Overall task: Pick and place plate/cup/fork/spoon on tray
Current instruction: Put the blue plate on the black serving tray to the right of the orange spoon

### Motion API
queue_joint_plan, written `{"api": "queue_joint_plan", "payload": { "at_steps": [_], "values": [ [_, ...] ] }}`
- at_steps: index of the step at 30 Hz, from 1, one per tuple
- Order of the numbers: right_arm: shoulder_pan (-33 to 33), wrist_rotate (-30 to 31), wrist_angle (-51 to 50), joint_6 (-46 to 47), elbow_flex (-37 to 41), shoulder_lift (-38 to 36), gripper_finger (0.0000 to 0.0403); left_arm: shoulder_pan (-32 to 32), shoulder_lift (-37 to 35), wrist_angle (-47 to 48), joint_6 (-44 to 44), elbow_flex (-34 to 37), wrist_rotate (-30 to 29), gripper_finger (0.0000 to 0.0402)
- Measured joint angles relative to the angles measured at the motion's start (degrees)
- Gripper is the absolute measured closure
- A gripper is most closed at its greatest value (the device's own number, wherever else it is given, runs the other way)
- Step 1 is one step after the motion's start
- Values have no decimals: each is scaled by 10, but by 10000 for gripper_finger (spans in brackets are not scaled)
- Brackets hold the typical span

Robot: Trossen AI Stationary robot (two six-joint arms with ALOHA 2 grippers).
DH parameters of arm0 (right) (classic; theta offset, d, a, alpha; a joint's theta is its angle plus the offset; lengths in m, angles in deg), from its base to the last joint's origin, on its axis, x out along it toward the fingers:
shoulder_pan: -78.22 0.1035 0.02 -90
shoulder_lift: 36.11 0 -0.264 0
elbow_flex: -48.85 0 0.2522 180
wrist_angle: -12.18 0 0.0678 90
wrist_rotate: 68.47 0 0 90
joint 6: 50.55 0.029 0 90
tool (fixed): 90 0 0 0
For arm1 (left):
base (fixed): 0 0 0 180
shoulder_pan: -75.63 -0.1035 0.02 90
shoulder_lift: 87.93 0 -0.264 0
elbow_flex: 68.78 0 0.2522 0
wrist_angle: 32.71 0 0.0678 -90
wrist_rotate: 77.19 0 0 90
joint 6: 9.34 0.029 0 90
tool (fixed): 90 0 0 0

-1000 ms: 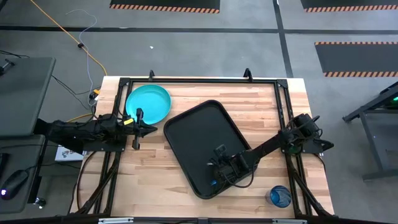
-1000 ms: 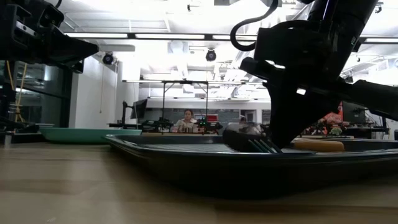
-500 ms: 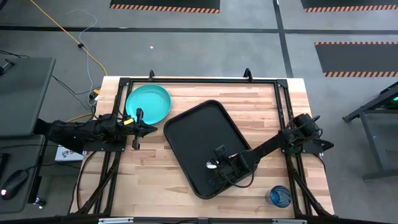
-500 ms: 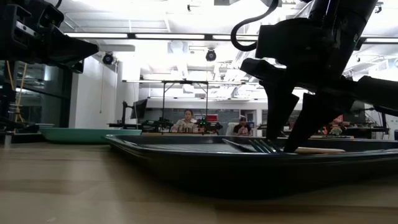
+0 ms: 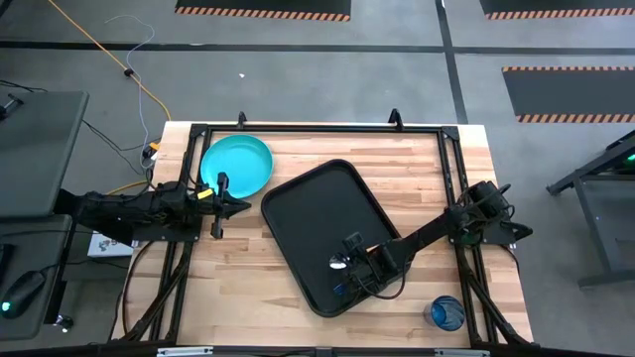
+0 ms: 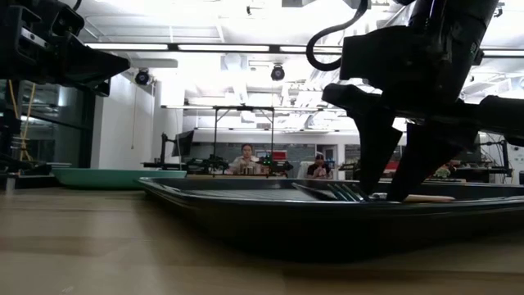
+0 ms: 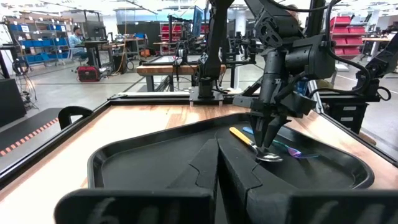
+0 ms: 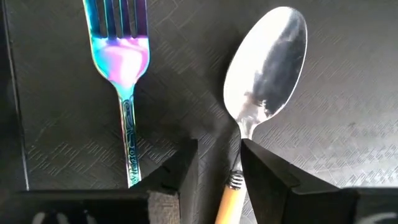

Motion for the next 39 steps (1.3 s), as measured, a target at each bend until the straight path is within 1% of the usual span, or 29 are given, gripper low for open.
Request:
{"api": "queue_joint_plan", "payload": {
  "at_steps": [12,17,22,26,33,36,39],
  "values": [
    [0,-16,-3,13,0,0,290,0,0,0,0,0,0,401],
    [0,-39,-3,40,0,0,290,0,0,0,0,0,0,402],
    [0,-44,-5,63,0,0,288,0,0,0,0,0,0,401],
    [0,-46,-8,84,0,0,269,0,0,0,0,0,0,402],
    [0,-52,-19,87,0,-15,214,0,0,0,0,0,0,401],
    [0,-66,-28,87,0,-27,196,0,0,0,0,0,0,402],
    [0,-78,-34,99,0,-41,186,0,0,0,0,0,0,402]
  ]
}}
